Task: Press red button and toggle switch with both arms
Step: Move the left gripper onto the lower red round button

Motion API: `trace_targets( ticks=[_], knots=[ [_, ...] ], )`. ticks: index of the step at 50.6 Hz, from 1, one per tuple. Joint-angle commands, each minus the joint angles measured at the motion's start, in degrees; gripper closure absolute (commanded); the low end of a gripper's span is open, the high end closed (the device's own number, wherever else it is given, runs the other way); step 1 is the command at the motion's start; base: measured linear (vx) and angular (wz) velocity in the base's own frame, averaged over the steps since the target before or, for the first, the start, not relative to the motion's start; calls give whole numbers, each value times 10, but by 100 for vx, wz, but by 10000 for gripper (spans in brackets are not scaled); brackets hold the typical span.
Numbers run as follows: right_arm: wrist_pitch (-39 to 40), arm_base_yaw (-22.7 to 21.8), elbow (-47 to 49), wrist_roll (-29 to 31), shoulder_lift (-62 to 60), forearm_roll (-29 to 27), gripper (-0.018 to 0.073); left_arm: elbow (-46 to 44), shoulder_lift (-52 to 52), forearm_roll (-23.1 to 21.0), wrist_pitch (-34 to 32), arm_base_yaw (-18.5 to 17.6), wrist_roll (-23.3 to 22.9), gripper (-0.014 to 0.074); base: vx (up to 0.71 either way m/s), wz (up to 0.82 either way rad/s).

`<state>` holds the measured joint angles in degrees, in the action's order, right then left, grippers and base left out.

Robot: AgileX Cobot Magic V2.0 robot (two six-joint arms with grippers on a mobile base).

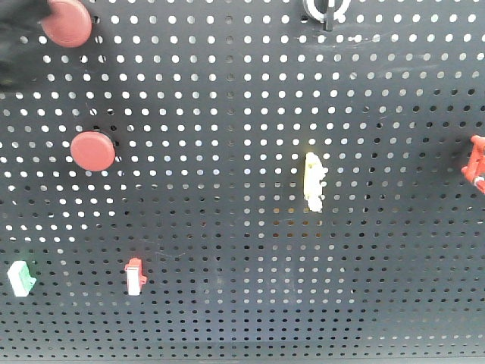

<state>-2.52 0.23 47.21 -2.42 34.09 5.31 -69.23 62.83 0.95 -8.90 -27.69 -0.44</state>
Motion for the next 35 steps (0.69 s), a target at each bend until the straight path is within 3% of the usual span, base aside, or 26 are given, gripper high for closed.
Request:
trace_targets(
  ticks=[1,20,35],
  knots=[
    [47,-4,17,3,6,1,563,-20,11,-2,-71,-4,-6,595,0,0],
    [48,-4,17,3,6,1,563,-20,10,-6,-61,-4,-6,595,0,0],
    [47,-4,17,3,6,1,563,-18,-90,-6,78,-4,-5,595,0,0]
  ],
)
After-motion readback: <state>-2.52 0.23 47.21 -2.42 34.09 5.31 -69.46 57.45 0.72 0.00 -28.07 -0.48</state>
